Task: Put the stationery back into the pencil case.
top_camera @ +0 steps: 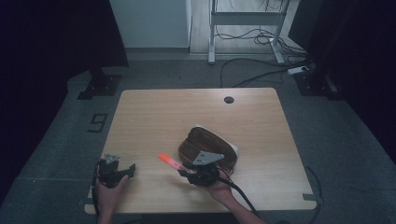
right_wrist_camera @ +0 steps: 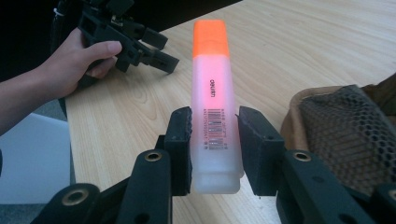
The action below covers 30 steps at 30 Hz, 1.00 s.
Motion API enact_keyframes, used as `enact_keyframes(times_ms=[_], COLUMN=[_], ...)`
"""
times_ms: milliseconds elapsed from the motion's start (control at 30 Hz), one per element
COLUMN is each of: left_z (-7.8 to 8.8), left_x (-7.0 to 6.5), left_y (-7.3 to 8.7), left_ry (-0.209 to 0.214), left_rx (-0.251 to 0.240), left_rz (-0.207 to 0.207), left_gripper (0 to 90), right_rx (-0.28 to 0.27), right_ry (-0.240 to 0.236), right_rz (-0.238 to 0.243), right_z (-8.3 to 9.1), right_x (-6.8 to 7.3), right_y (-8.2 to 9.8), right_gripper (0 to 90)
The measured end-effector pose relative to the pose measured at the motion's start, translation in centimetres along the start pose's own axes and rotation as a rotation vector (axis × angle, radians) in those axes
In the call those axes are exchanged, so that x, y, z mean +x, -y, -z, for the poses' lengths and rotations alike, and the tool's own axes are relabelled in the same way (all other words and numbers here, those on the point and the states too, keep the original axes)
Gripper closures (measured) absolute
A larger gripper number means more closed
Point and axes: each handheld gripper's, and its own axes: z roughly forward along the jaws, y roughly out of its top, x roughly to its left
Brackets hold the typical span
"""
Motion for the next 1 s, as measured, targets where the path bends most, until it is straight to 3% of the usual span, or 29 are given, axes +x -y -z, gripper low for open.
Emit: enact_keyframes(times_ms=[1000], left_z=[0.0], left_x=[0.0], left_y=[0.0], left_ry=[0.0], left_rx=[0.0], left_rz=[0.0], left_gripper=[15.0], right_rx=[-0.05], right_ry=[0.043], right_rz=[-0.011], right_z=[2.4], right_x=[-1.7], right_y=[-0.8], right_gripper=[64.9])
